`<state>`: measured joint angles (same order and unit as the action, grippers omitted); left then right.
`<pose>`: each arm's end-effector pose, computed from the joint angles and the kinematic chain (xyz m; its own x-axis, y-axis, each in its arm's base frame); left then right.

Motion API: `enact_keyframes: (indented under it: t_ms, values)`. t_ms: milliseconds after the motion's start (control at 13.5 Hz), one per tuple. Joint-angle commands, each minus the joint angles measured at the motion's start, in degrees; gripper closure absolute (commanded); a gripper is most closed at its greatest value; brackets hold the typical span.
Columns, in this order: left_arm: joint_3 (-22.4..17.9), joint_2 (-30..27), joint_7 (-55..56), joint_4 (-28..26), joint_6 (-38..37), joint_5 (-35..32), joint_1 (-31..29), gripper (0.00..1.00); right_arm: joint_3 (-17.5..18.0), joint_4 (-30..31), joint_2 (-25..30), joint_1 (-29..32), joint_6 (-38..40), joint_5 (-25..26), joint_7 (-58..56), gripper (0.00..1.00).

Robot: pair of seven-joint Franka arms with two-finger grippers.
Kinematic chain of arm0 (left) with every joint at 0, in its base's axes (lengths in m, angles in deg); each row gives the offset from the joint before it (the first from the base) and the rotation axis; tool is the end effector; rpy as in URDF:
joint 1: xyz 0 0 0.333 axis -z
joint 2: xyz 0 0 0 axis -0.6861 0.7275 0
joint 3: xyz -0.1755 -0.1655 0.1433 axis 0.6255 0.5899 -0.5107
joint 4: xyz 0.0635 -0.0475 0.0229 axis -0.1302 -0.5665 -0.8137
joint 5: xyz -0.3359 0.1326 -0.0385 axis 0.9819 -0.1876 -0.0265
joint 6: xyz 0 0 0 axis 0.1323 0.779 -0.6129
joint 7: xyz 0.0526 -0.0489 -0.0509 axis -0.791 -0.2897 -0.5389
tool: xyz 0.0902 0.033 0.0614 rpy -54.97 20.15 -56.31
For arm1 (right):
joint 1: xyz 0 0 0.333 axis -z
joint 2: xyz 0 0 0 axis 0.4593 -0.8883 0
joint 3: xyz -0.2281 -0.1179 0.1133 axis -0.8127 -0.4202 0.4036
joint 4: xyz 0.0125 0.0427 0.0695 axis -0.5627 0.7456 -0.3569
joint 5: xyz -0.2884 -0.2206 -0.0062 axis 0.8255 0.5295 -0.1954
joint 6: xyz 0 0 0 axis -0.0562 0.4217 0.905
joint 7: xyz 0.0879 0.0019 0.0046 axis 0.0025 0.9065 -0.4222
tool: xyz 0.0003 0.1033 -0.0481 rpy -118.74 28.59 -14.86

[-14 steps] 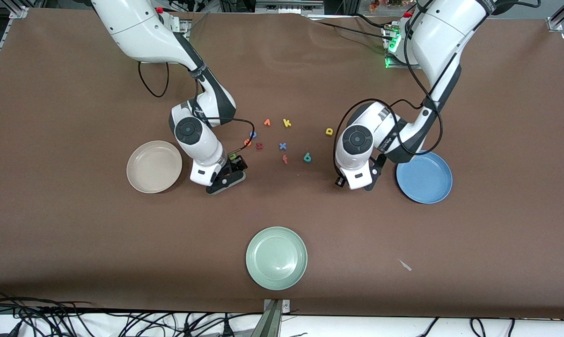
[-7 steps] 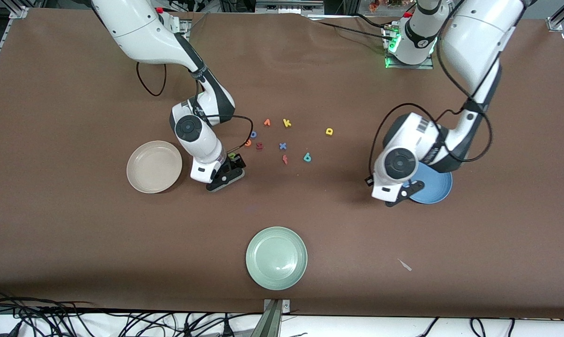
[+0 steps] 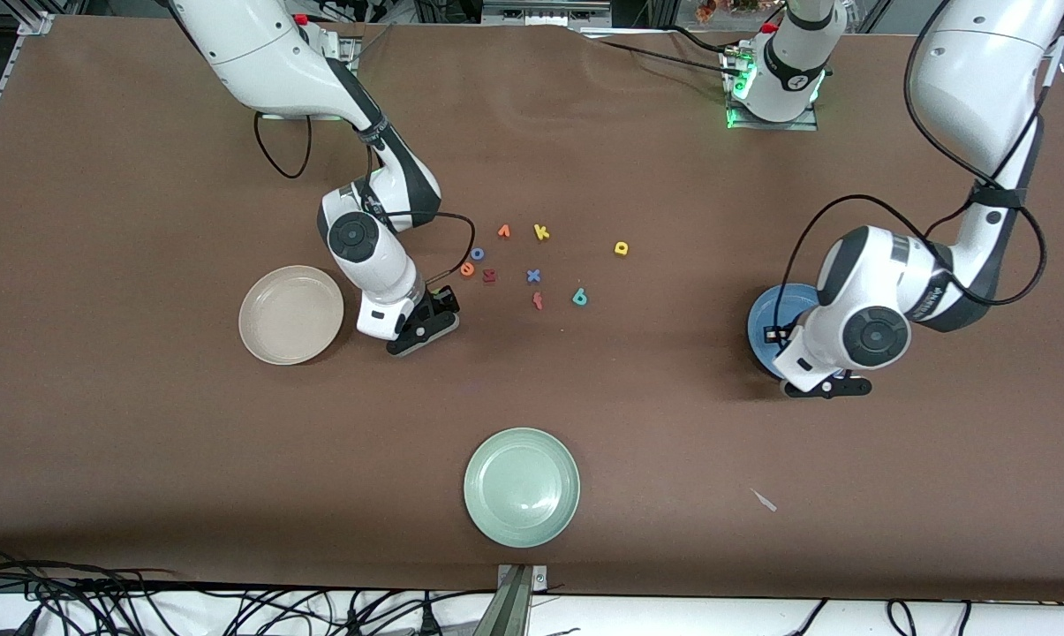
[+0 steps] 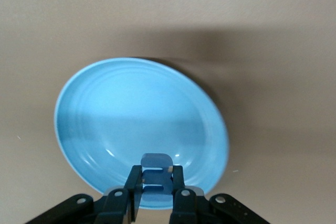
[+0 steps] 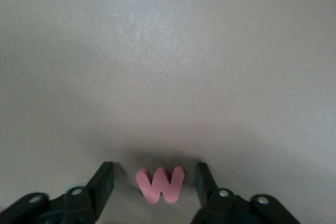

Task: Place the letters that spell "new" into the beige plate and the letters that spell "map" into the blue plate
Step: 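Drop the m on the blue plate while the right gripper carries the w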

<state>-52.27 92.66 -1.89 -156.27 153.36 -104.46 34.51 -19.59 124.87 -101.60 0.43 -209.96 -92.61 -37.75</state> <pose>0.5841 -0.0684 0.2293 0.9488 0.0259 -0.3148 -0.0225 -0.9886 -0.1491 0.5152 0.2978 0.1625 0.8715 0.4722 0.1325 0.4830 -0.8731 -0.0656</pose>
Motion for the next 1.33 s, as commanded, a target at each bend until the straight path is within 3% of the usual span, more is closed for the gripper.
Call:
enact_keyframes:
  t_ms: [0,148,222,296,592,740,888,1036,1257]
  values:
    - [0.4,-1.6,-5.2,-6.6,6.9,0.6,-2.3,1.0,0.4,3.3,1.7,0.3,-0.8,0.6,-0.6,0.33]
    - [0.4,-3.4,-5.3,-11.3,12.8,0.5,-3.7,0.98,0.4,3.5,1.7,0.3,-1.1,0.6,-0.6,0.36]
    - [0.4,-3.9,-5.3,-12.1,13.0,-0.1,-3.7,0.61,0.4,3.5,1.7,0.3,-1.2,0.6,-0.6,0.36]
    - [0.5,-4.1,-5.3,-12.2,12.8,-0.5,-3.7,0.01,0.4,3.5,1.7,0.3,-1.3,0.6,-0.6,0.38]
    - [2.7,-8.0,-4.5,-10.7,8.1,0.9,-3.7,0.0,0.4,3.4,1.7,0.3,-1.4,0.6,-0.6,0.55]
    - [4.0,-10.0,-3.5,-12.3,8.3,7.9,-3.7,0.0,0.4,3.3,1.8,0.3,-1.3,0.6,-0.7,0.69]
    - [6.2,-15.0,-2.7,-19.0,13.3,12.7,-3.7,0.0,0.3,3.2,2.4,0.3,-1.1,0.6,-0.8,0.8]
    - [9.7,-19.7,-0.1,-27.7,21.9,14.1,-3.5,0.0,0.1,3.2,3.8,0.4,-0.2,0.6,-1.1,0.8]
    - [16.3,-19.8,6.9,-32.9,30.2,13.3,-2.8,0.0,-1.7,3.2,7.6,0.5,6.6,0.7,-4.5,0.8]
